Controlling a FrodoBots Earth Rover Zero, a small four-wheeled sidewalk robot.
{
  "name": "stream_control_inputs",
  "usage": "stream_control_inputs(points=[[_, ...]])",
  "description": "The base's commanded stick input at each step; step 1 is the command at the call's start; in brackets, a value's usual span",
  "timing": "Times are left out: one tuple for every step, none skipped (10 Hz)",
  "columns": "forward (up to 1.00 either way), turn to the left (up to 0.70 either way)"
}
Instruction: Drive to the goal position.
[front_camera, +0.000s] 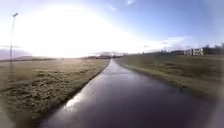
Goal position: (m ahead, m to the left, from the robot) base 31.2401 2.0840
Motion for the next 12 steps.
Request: stream_control_inputs(points=[[1.00,-0.08],[1.00,-0.21],[1.00,-0.32],[1.00,-0.15],[1.00,-0.04],[1.00,0.00],[1.00,0.00],[1.00,0.00],[1.00,0.00],[1.00,0.00],[1.00,-0.02],[1.00,-0.17]])
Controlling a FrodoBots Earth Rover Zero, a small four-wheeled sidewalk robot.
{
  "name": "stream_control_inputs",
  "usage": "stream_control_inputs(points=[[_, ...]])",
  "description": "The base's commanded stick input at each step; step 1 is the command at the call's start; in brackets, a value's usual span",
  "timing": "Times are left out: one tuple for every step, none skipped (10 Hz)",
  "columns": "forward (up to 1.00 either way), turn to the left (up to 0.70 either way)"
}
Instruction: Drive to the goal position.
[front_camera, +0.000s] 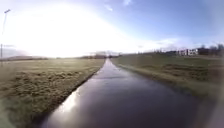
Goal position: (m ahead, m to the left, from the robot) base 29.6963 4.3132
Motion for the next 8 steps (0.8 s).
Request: stream_control_inputs(points=[[1.00,-0.25],[1.00,-0.17],[1.00,-0.07],[1.00,0.00],[1.00,0.00],[1.00,0.00],[1.00,0.00],[1.00,0.00]])
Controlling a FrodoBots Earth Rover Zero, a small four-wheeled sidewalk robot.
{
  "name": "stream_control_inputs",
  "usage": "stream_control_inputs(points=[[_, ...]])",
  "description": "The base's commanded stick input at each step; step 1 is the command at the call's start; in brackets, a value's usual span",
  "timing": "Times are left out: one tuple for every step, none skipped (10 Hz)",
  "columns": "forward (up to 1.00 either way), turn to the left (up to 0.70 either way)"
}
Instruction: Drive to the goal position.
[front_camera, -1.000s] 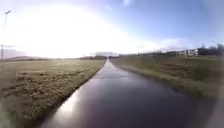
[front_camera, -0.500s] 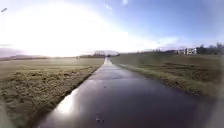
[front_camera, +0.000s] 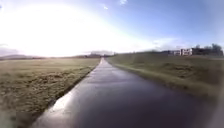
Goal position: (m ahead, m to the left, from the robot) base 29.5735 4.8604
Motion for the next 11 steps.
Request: stream_control_inputs(points=[[1.00,0.00],[1.00,0.00],[1.00,0.00],[1.00,0.00],[1.00,0.00],[1.00,0.00],[1.00,0.17],[1.00,0.30],[1.00,0.39],[1.00,0.14],[1.00,0.01]])
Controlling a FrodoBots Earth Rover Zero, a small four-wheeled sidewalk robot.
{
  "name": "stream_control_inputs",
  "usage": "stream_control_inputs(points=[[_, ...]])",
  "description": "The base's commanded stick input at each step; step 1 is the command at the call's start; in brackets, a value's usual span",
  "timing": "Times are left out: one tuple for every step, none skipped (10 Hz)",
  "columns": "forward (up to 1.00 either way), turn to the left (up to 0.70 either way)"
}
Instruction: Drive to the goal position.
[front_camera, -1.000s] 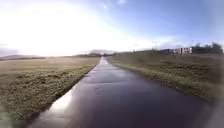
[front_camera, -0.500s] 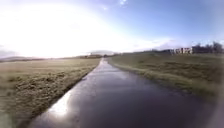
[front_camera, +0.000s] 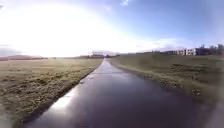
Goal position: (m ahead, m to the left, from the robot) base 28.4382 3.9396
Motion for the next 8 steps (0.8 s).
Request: stream_control_inputs(points=[[1.00,0.00],[1.00,0.00],[1.00,0.00],[1.00,0.00],[1.00,0.00],[1.00,0.00],[1.00,0.00],[1.00,0.00]])
